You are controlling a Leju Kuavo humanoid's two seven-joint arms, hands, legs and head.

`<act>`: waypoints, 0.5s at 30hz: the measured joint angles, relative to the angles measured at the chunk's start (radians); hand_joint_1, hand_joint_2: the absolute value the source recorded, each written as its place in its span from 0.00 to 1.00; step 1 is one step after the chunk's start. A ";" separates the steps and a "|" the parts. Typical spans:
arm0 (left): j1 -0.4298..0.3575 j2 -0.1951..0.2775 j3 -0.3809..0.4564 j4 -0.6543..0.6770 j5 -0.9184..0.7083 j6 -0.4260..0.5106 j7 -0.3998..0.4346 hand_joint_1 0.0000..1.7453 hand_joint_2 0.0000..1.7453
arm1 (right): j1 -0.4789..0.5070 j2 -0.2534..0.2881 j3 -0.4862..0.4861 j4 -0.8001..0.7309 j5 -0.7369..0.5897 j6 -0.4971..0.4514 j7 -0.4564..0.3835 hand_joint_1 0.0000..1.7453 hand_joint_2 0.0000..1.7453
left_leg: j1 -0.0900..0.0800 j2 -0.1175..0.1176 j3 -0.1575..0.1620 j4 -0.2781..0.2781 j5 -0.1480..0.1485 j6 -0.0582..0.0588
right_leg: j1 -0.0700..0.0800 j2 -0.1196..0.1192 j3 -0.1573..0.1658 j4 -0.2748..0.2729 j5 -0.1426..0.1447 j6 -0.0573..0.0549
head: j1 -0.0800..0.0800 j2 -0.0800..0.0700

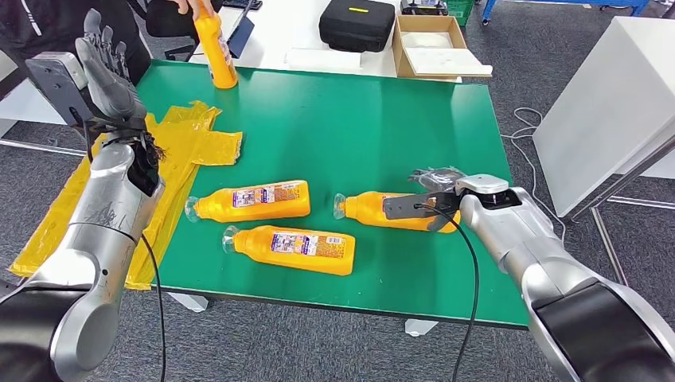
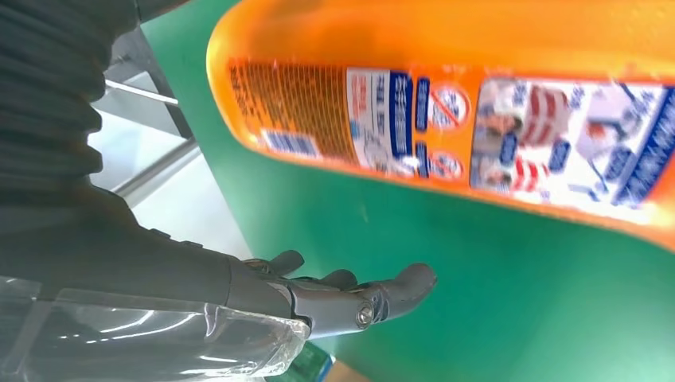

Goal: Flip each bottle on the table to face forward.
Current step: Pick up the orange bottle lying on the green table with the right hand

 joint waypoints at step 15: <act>0.000 0.000 0.001 0.020 0.003 0.007 -0.019 0.00 0.00 | 0.100 -0.031 0.004 0.017 -0.012 -0.021 0.057 0.00 1.00 | 0.000 0.000 0.000 0.000 0.000 0.000 | 0.000 0.000 0.000 0.000 0.000 0.000 | 0.000 0.000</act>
